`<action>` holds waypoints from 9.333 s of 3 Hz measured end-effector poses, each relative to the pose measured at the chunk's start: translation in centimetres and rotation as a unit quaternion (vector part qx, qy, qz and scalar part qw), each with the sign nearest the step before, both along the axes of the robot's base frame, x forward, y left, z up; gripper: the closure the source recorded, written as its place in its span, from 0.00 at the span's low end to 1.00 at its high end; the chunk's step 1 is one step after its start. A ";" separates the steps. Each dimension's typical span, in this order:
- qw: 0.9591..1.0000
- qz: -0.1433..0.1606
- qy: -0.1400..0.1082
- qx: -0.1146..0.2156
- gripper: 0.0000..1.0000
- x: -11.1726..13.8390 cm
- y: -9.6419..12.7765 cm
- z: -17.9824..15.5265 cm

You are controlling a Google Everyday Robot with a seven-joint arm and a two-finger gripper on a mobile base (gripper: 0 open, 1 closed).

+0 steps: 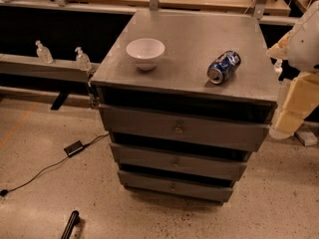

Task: Open bottom drawer

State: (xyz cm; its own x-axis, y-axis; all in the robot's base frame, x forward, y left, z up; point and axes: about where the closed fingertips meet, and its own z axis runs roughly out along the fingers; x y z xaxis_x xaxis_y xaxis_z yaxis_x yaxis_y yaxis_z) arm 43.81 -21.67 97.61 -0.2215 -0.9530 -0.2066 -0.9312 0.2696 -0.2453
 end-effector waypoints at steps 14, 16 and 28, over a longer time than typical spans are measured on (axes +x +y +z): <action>0.899 0.092 0.087 0.419 0.00 9.0 2.2 -46.0; 0.820 0.096 0.162 0.540 0.00 -0.7 0.3 -62.2; 0.933 0.043 -0.131 0.333 0.00 15.3 1.6 -76.9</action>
Offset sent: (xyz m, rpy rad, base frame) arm -0.0109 0.0354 -0.0568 0.2213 0.0516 0.1260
